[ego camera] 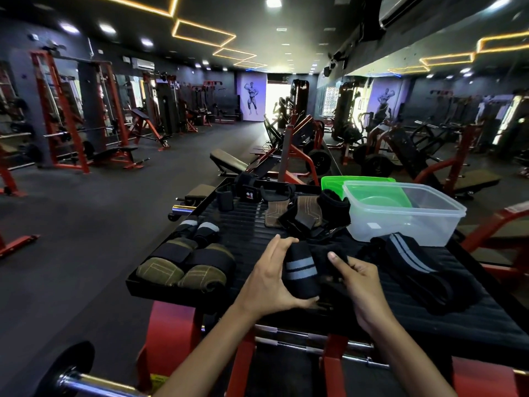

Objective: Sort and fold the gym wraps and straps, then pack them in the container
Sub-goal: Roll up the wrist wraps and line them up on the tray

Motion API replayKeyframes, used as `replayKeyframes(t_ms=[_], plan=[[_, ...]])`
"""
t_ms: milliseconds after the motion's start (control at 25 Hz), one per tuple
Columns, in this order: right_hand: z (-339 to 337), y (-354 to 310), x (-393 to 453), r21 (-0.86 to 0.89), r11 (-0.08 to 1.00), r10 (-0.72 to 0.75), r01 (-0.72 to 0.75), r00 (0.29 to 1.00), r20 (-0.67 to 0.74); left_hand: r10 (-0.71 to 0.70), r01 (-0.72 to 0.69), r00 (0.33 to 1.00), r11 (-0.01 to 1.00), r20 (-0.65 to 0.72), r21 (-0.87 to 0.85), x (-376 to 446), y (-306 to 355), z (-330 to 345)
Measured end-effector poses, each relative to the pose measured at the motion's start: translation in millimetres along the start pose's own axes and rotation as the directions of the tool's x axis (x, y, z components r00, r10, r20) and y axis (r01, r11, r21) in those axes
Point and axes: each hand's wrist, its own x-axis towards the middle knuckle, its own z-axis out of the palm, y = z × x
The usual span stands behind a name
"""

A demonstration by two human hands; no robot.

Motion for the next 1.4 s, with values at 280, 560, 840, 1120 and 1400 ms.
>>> replayKeyframes(t_ms=[280,560,840,1120,1400], plan=[[-6.8,5.2,2.7,-0.376,0.92,-0.12,0.113,0.993,0.005,0.031,-0.044,0.996,0.988,0.087,0.151,-6.6,-4.3,7.2],[5.2,12.3,-0.7,-0.631,0.673,-0.455,0.387,0.888,0.06,-0.053,0.024,0.994,0.959,0.097,0.281,-0.1,2.5,17.6],[-7.7,23.1,8.7,-0.496,0.811,-0.359,0.311,0.933,-0.002,-0.162,0.137,0.981,0.968,0.107,0.212,3.1,2.8,23.5],[8.0,19.1,-7.0,-0.735,0.473,-0.41,0.486,0.859,0.305,-0.207,0.197,0.978,0.945,0.011,0.263,0.3,4.5,25.2],[21.2,6.0,-10.8,-0.64,0.62,-0.349,0.454,0.89,0.293,-0.28,0.277,0.96,0.942,-0.012,0.188,-0.3,8.4,20.8]])
